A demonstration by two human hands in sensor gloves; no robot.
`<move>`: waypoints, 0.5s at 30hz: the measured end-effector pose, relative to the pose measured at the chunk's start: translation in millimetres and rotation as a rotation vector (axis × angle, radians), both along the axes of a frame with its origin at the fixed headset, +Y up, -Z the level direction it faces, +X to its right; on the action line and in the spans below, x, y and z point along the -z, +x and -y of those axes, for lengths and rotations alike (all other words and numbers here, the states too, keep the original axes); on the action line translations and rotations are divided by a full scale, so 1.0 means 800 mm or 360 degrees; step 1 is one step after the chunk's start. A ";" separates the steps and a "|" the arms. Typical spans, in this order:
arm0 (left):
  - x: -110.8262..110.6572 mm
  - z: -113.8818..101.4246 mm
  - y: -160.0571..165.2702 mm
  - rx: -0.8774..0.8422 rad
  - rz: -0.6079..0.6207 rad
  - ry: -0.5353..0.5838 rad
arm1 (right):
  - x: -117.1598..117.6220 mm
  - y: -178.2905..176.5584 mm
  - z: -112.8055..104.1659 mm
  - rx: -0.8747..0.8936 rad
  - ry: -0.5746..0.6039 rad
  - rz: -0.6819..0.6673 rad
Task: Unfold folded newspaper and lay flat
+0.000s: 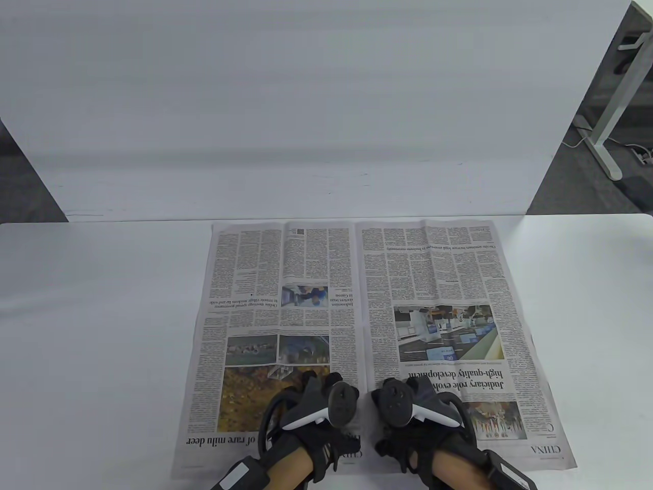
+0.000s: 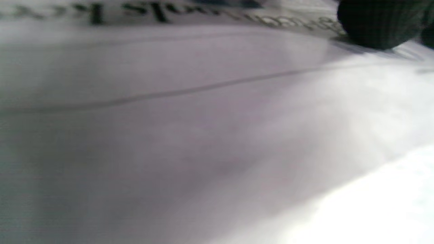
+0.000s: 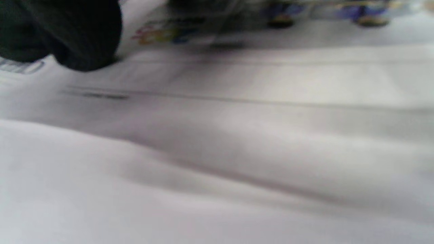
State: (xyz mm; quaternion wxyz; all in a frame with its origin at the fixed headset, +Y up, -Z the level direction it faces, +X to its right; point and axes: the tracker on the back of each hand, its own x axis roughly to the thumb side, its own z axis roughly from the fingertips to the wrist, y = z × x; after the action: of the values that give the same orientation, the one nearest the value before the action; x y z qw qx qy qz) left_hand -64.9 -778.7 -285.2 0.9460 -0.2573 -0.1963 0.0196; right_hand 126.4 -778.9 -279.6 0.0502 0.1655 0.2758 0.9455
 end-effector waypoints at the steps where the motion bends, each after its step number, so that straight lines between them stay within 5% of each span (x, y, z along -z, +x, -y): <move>1: 0.000 0.000 -0.005 -0.0008 -0.0016 0.0003 | 0.001 0.005 0.000 -0.0001 -0.0006 0.0000; 15: 0.002 0.001 -0.101 -0.0045 -0.0169 -0.0008 | 0.006 0.107 0.005 0.0071 -0.0007 0.0138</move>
State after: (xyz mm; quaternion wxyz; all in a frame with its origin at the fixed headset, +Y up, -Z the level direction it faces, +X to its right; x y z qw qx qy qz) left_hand -145.7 -779.5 -286.6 0.9541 -0.2554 -0.1495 0.0471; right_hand 212.2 -782.7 -284.0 0.0836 0.1302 0.2716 0.9499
